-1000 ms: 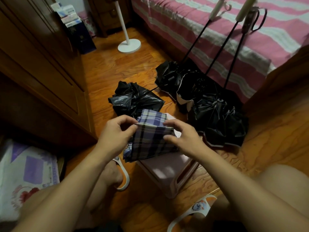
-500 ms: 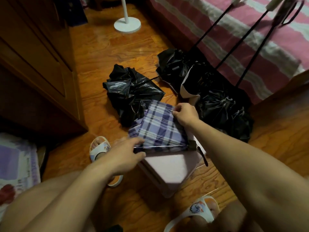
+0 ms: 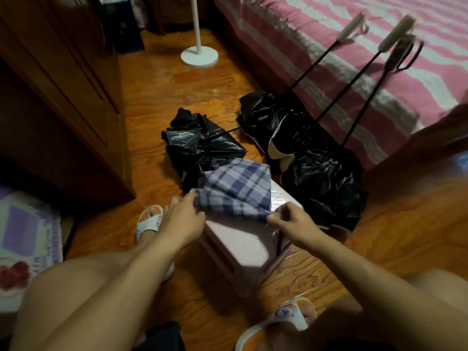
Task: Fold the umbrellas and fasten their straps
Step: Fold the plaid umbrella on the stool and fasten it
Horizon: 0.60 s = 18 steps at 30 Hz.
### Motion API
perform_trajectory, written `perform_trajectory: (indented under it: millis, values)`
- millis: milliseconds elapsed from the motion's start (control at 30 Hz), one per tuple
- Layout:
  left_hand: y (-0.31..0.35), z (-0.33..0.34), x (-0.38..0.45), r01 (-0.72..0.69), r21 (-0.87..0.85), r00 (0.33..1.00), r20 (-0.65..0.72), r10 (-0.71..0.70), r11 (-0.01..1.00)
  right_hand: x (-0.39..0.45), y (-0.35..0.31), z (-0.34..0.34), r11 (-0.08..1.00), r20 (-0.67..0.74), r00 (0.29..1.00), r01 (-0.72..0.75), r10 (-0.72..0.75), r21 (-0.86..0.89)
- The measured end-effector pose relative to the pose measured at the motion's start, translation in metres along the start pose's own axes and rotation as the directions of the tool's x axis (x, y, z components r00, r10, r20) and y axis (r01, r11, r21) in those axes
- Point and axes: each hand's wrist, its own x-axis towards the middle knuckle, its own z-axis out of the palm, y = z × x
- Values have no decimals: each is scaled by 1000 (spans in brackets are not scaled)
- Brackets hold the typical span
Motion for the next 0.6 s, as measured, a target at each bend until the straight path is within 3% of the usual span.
perform_trajectory:
  millis: [67, 133, 200, 300, 367, 467, 533, 600]
  values:
    - [4, -1, -20, 75, -262, 997, 11, -75, 962, -15, -9, 4, 902, 142, 974, -219, 178, 371]
    - [19, 8, -49, 243, -532, 957, 268, -112, 811, -30, -19, 9, 584, 373, 868, -497, 329, 642]
    - [38, 25, -79, 474, -650, 842, 532, -90, 594, -42, -23, 15, 352, 515, 779, -624, 359, 698]
    - [54, 61, -93, 588, -692, 784, 614, -87, 419, -54, -24, 34, 194, 625, 694, -710, 359, 677]
    - [55, 77, -93, 624, -703, 772, 622, -130, 340, -60, -15, 47, 162, 662, 666, -736, 344, 657]
    - [50, 89, -93, 644, -720, 763, 627, -157, 259, -72, -13, 55, 232, 659, 669, -740, 343, 631]
    - [45, 94, -94, 636, -741, 772, 616, -157, 215, -84, -19, 61, 362, 630, 683, -730, 369, 580]
    - [36, 99, -92, 626, -744, 780, 603, -167, 233, -95, -26, 66, 549, 565, 713, -692, 415, 469]
